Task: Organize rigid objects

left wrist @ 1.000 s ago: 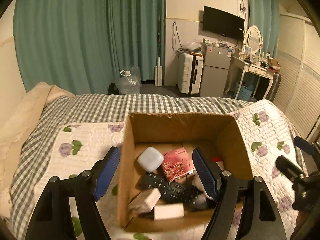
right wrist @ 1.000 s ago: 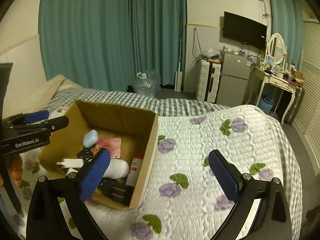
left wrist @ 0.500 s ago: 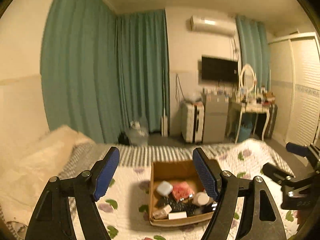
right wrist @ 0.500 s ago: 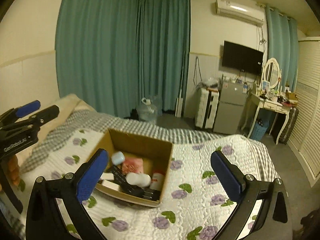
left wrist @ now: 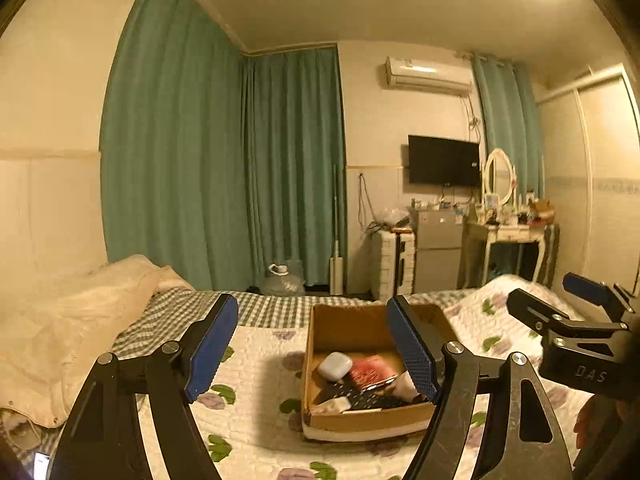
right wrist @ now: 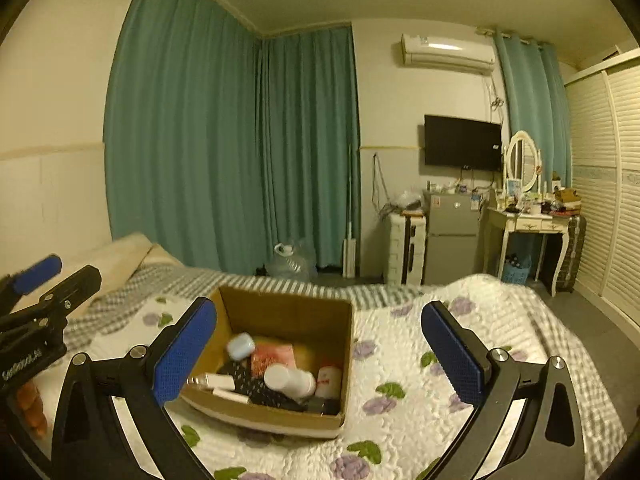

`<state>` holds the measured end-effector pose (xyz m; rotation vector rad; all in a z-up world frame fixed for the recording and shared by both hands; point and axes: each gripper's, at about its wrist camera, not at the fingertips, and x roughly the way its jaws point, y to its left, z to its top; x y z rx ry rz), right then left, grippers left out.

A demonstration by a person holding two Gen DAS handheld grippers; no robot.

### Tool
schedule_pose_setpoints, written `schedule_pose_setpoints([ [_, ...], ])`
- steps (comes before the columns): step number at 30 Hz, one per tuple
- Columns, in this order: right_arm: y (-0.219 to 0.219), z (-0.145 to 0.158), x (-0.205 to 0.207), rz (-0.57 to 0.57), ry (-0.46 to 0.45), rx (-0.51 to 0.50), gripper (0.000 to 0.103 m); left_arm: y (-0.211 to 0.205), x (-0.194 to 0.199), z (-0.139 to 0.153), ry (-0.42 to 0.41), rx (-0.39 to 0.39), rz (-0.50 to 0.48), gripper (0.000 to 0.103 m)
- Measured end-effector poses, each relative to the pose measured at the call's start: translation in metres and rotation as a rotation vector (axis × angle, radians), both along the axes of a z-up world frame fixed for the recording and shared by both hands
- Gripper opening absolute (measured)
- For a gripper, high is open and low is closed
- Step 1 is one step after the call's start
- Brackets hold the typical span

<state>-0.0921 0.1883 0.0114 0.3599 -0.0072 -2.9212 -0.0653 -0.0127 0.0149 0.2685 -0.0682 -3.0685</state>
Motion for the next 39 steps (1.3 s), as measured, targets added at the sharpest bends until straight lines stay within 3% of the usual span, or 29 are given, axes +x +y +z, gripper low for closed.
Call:
schedule_pose_setpoints([
  [9,-0.006,-0.031,-0.014,0.006,-0.089,0.035,0.103,-0.001,-0.008,-0.028,-0.111,0.020,-0.014,0.079],
  [39,-0.005,-0.034,-0.013,0.000,-0.120,0.045,0.103,-0.007,-0.007,-0.032,-0.169,0.051,-0.011,0.079],
])
